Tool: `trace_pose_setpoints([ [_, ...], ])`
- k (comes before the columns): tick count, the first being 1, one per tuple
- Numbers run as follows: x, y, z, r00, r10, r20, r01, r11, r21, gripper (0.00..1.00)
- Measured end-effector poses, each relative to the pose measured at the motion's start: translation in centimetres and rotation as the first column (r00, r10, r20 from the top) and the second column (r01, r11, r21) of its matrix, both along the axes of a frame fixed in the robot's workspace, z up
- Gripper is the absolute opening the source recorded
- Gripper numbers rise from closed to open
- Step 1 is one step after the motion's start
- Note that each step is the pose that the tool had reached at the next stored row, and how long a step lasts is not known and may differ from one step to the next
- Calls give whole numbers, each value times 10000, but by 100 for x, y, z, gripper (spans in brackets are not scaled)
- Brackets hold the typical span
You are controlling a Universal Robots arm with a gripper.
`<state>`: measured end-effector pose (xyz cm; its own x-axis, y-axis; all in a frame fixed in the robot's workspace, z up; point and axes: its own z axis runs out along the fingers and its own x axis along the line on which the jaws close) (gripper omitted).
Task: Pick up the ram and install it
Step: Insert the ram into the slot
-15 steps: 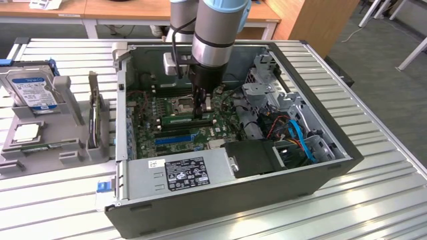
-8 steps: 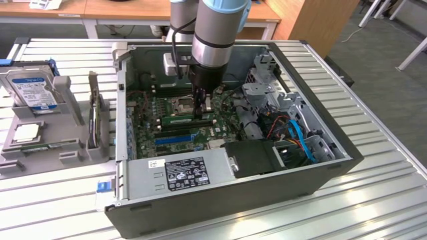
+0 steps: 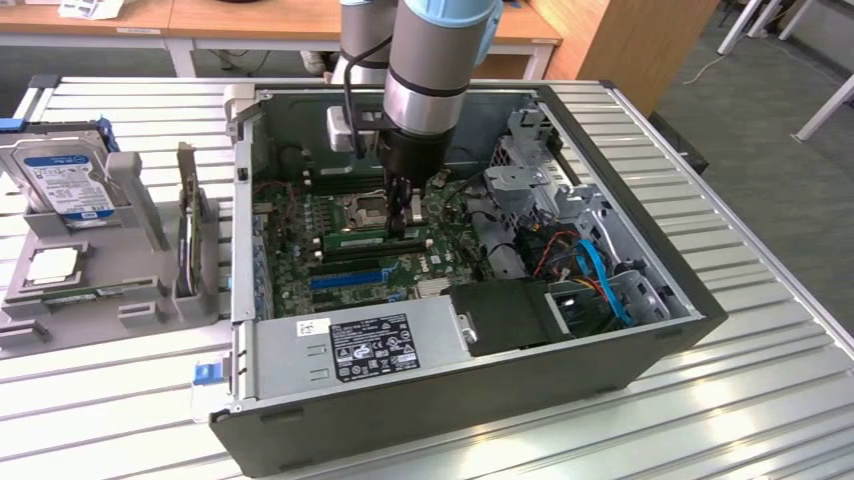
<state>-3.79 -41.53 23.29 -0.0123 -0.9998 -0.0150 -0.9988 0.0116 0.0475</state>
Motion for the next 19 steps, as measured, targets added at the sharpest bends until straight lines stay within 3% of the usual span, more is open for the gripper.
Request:
trace_pose_setpoints([
  [19, -4, -2, -20, 10000, 1, 0, -1, 10000, -2, 12],
])
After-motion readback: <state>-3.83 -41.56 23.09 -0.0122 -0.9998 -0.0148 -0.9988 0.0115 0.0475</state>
